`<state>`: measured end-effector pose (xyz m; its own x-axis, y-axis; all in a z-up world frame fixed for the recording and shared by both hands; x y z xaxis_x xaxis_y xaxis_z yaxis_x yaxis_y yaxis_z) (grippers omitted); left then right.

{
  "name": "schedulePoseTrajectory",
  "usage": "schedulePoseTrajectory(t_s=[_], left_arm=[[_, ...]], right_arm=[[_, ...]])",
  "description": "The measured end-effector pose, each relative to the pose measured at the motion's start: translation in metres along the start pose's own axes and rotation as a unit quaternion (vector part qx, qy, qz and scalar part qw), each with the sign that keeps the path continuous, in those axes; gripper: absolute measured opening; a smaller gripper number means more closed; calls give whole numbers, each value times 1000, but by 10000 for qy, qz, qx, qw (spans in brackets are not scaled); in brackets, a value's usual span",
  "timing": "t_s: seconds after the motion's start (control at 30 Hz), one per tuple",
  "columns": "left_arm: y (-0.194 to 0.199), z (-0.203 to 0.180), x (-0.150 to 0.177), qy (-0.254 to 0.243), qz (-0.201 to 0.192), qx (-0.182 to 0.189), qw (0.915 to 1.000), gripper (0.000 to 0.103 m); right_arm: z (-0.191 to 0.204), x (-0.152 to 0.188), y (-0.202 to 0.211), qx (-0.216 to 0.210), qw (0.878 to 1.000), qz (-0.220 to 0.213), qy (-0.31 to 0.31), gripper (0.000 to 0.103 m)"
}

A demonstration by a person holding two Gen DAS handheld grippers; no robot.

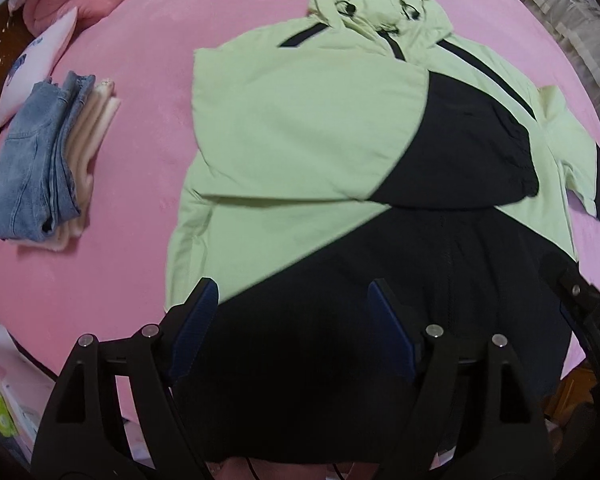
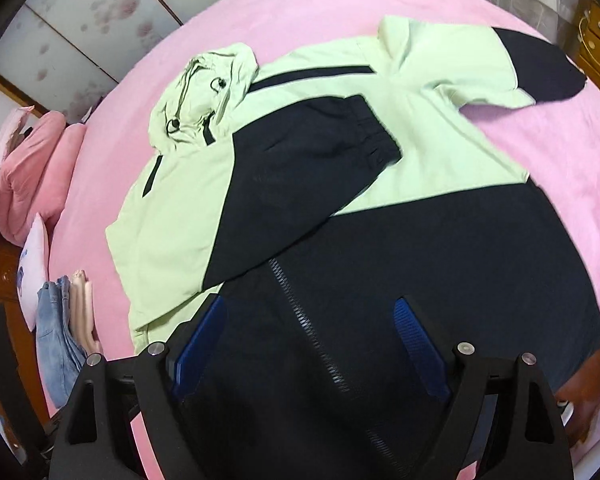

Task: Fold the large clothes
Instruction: 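Grasp the black cuff of the other sleeve with the right tool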

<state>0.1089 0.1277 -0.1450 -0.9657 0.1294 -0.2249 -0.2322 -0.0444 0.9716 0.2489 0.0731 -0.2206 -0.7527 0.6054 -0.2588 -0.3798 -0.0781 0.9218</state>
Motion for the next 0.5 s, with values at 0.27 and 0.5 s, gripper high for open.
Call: schedulePoseTrajectory(t_s=[0.27,0.5], left_arm=[[-19,-54,4,119,612,58,9980,75],[-18,-149,9,103,1121,103,9936,75]], right_arm=[[-56,-17,-10,-155,9979,346,-519,87],[-123,-68,-10,-16,9972,630,-404,87]])
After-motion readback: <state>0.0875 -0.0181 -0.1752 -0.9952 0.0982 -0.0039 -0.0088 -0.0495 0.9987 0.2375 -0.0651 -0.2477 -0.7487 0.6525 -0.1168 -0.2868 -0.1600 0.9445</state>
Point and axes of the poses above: each gripper's, at about its wrist camera, not at the fingertips, and y roughly against the way its jaws point, z to its left, x to its underside, the point moved 3 cm from there along -y, roughly the way its jaws point, and after that the axes turned 9 degrees about -y, right-handed, at the moved point
